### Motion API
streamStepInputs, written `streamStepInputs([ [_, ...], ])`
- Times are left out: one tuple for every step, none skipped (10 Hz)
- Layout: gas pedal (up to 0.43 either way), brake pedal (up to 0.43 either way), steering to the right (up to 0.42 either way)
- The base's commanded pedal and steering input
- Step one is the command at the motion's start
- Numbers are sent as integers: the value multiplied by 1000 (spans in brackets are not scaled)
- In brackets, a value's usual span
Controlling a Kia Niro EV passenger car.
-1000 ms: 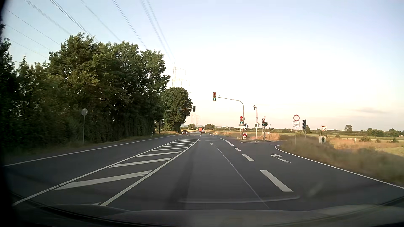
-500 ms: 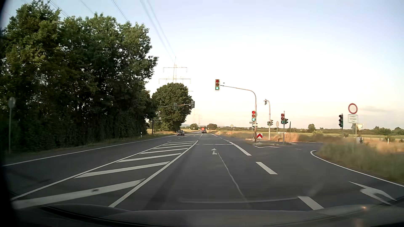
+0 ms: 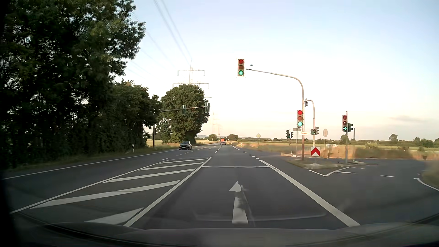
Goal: Follow the waypoints while adhering to traffic rules and regulations
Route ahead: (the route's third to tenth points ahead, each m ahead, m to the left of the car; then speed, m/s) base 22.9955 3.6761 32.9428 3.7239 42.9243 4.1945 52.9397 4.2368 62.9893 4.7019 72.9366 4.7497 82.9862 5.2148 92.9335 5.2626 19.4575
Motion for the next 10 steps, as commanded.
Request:
streamStepInputs([
  [0, 24, -3],
  [0, 24, -3],
  [0, 18, -3],
  [0, 24, -3],
  [0, 24, -3],
  [0, 24, -2],
  [0, 24, -1],
  [0, 24, -1],
  [0, 24, -1],
  [0, 24, 0],
])
